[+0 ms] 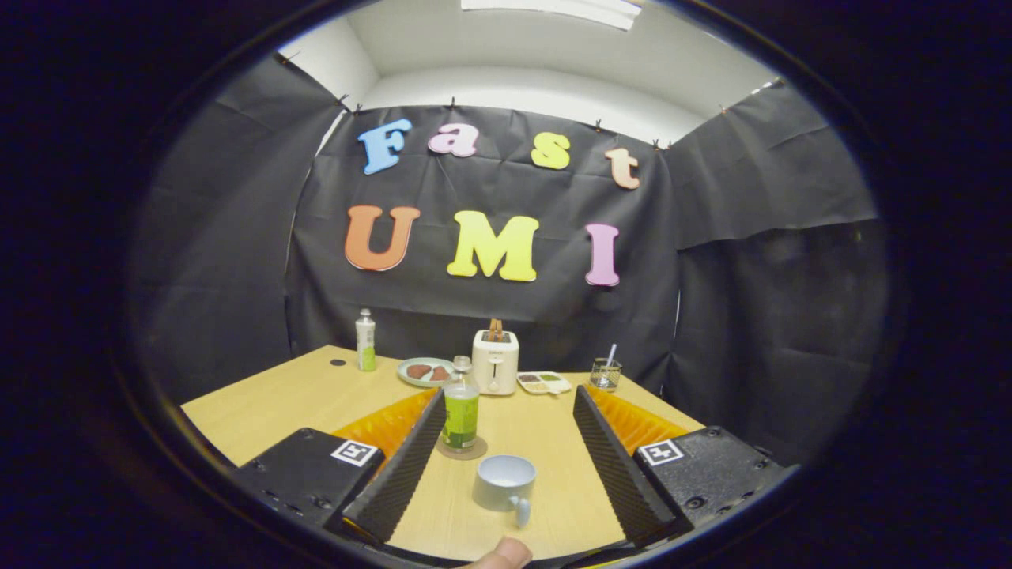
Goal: Take the bottle from table, then pour the juice into the cup, finally place the bottle on the coaster
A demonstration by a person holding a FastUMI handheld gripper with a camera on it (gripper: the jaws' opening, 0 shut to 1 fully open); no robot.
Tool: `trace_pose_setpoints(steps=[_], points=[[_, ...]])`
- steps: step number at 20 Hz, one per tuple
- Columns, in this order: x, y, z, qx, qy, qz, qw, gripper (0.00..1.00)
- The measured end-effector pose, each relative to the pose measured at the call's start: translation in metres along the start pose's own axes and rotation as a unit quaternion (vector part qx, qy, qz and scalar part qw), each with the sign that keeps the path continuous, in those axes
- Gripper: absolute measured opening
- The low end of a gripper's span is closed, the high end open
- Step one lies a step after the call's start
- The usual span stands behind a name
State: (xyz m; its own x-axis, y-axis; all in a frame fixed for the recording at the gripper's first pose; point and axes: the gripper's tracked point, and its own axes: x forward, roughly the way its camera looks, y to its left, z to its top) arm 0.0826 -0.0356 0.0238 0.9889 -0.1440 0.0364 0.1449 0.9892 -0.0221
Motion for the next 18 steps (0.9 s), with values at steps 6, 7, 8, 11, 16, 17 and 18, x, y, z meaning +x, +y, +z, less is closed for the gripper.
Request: trace_pose_setpoints(steps=[6, 7, 8, 11, 16, 17, 18], points=[[-0.042, -0.015, 0.003, -0.009, -0.008, -0.004, 1.000, 1.00], [-0.047, -0.016, 0.002, -0.014, -0.008, -0.007, 1.000, 1.00], [-0.052, -0.018, 0.000, -0.017, -0.005, -0.010, 1.000, 1.00], [-0.065, -0.016, -0.007, -0.024, 0.015, -0.008, 1.000, 1.00], [-0.088, -0.018, 0.002, -0.034, 0.005, -0.019, 0.999, 1.00], [-0.092, -0.017, 0.001, -0.034, 0.004, -0.019, 0.999, 1.00], [-0.096, -0.017, 0.001, -0.031, 0.003, -0.018, 0.999, 1.00]])
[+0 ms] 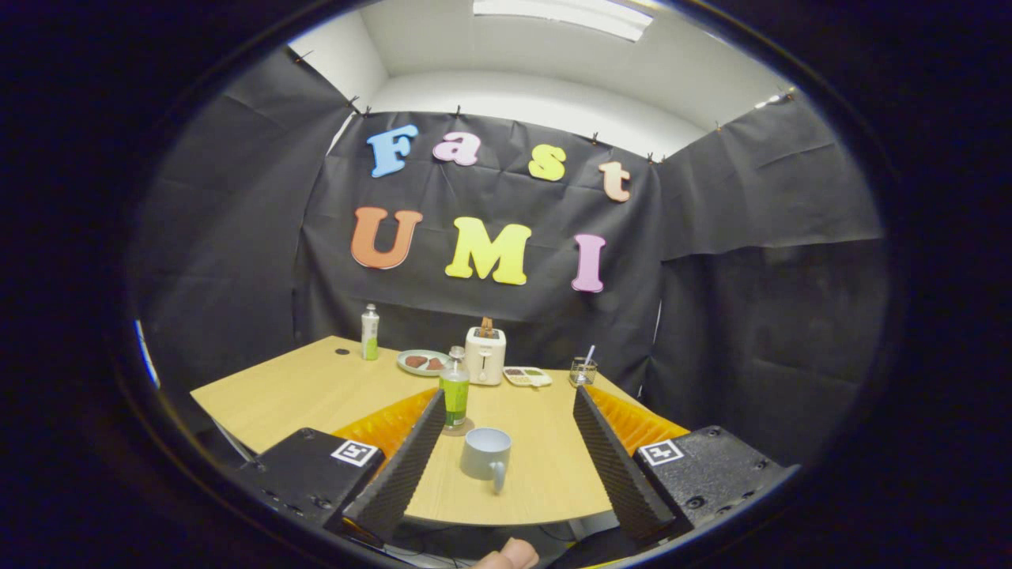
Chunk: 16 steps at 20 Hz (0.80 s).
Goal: Take the bottle from table, then pour the juice into the cup, finally place the bottle on the coaster
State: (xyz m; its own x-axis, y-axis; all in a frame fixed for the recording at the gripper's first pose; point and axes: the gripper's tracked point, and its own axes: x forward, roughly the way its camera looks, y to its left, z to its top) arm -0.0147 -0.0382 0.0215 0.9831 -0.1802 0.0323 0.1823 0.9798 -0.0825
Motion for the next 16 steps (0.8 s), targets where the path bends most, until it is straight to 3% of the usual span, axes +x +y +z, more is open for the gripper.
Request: trace_pose_setpoints(steps=[6, 12, 16], points=[[-0.013, 0.004, -0.015, 0.030, 0.015, 0.014, 0.999, 1.00], [-0.014, 0.005, -0.005, -0.015, 0.000, -0.004, 1.000, 1.00], [-0.010, 0.006, -0.006, -0.008, -0.001, -0.001, 1.000, 1.00]])
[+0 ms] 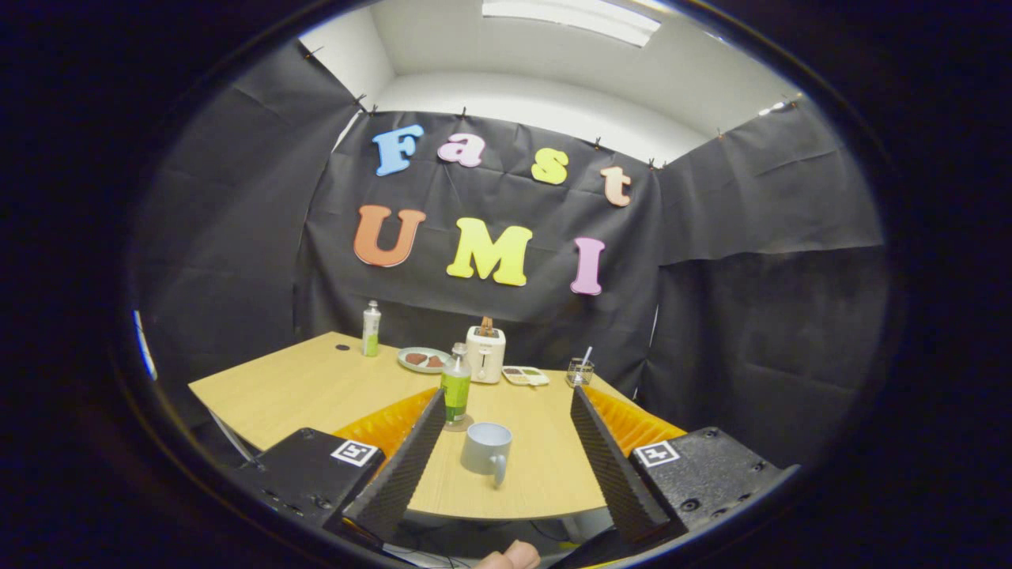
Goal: Take the bottle from table, then pour the juice into the cup, finally place the bottle on the coaster
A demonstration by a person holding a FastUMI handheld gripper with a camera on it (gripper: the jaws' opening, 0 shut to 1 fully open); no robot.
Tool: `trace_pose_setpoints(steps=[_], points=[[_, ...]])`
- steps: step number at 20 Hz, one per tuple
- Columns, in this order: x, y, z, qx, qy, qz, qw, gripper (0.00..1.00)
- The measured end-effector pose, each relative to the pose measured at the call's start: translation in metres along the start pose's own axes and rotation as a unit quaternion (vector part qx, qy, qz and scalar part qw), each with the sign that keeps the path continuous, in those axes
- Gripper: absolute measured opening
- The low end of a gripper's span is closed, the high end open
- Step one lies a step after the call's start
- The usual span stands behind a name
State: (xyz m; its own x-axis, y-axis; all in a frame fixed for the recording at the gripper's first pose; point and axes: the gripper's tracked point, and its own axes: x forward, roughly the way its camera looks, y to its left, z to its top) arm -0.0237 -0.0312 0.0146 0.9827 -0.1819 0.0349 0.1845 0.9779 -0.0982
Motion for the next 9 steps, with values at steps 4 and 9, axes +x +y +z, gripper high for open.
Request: trace_pose_setpoints(steps=[4, 9], points=[[0.003, -0.005, -0.001, 0.017, 0.003, 0.003, 1.000, 1.00], [0.007, -0.014, -0.004, 0.031, 0.007, 0.002, 0.999, 1.00]])
